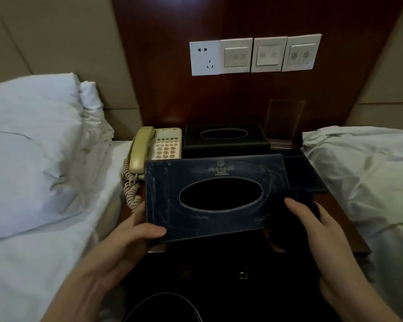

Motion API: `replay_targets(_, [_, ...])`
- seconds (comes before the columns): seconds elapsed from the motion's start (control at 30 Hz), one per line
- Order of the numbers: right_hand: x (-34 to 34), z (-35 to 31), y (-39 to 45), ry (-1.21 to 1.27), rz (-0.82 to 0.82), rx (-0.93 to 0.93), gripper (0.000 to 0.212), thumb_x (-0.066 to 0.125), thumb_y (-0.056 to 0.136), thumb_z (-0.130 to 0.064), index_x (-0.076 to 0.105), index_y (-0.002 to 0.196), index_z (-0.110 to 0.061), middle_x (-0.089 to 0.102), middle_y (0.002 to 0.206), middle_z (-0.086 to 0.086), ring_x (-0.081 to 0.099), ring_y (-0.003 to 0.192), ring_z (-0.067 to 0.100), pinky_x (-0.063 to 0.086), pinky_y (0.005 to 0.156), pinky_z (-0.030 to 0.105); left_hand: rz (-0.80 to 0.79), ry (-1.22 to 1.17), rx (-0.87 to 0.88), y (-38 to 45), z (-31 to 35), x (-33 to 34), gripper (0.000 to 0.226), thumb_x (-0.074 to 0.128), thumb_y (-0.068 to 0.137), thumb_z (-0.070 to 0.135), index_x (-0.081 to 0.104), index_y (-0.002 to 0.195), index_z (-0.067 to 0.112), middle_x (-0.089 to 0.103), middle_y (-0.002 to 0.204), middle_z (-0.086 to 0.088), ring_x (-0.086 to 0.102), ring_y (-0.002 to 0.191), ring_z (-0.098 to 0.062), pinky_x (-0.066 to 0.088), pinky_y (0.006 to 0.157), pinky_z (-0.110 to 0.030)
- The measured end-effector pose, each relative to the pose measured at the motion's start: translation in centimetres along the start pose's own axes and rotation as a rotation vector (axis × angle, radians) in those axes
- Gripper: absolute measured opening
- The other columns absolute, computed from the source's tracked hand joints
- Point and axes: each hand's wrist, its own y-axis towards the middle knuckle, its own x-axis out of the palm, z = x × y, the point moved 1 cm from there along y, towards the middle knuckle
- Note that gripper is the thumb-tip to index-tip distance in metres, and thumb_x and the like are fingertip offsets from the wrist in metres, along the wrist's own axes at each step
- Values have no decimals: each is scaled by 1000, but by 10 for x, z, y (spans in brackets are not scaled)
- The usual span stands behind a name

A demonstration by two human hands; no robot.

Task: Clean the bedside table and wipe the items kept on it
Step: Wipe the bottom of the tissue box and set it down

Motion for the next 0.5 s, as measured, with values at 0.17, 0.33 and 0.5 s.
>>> replay_targets(0.17, [-3, 0, -9, -77, 30, -101, 15, 72, 82, -41, 71, 90, -29, 74, 84, -4, 71, 80, 19, 56, 75, 44, 187, -90, 70, 1, -7, 34, 51, 59, 81, 63, 77, 115, 31, 80, 107, -4, 79, 84, -22, 55, 77, -40])
replay_targets(0.33, [-5, -1, -16, -176, 6, -198, 14, 71, 84, -36, 68, 87, -23, 70, 75, -8, 65, 63, 3, 43, 61, 32, 285, -111, 91, 4, -18, 45, 34, 56, 94, 55, 76, 107, 31, 81, 98, -4, 79, 75, -18, 52, 72, -37])
replay_targets(0.5, [-8, 3, -14, -294, 56, -281, 12, 72, 82, -42, 66, 85, -33, 69, 76, -11, 63, 66, -1, 43, 61, 31, 306, -83, 122, 7, -17, 34, 42, 63, 84, 49, 75, 115, 23, 81, 102, -9, 79, 76, -20, 53, 72, -37])
